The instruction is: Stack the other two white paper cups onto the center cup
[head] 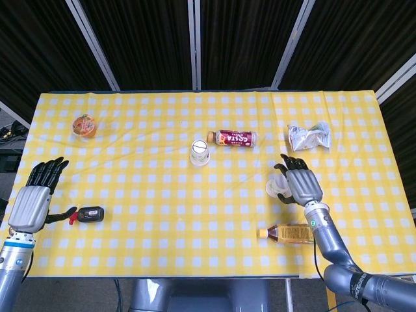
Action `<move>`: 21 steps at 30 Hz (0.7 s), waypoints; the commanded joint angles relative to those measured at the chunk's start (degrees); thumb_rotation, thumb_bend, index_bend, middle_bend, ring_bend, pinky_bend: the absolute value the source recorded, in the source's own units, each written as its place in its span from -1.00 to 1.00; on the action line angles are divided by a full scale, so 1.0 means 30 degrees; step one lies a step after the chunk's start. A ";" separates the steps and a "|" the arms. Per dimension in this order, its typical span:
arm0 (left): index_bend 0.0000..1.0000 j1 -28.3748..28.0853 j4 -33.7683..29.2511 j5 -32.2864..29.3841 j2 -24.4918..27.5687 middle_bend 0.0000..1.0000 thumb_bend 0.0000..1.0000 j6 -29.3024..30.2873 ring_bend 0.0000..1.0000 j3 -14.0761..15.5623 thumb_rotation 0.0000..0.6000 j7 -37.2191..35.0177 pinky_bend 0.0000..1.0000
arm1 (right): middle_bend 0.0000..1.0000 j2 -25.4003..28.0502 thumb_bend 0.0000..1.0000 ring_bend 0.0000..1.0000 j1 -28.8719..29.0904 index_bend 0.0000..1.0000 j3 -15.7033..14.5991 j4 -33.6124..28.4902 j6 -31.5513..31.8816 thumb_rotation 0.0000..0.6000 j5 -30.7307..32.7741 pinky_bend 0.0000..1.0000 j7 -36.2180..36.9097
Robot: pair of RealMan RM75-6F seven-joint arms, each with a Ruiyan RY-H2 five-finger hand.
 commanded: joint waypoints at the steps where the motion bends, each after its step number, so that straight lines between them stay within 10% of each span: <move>1: -1.00 0.0049 -0.0025 0.0067 0.0041 -1.00 -0.66 -0.0069 -1.00 -0.0052 1.00 -0.0062 -1.00 | -1.00 -0.0152 -0.60 -1.00 0.0245 -0.55 -0.0105 0.0239 -0.0212 1.00 0.0477 -1.00 -0.0172; 21: -1.00 0.0257 0.0071 0.0377 0.0076 -1.00 -0.66 -0.0646 -1.00 -0.0467 1.00 -0.0504 -1.00 | -0.82 -0.1327 -0.36 -1.00 0.0843 -0.14 -0.0540 0.2213 -0.0056 1.00 0.1300 -0.90 -0.0098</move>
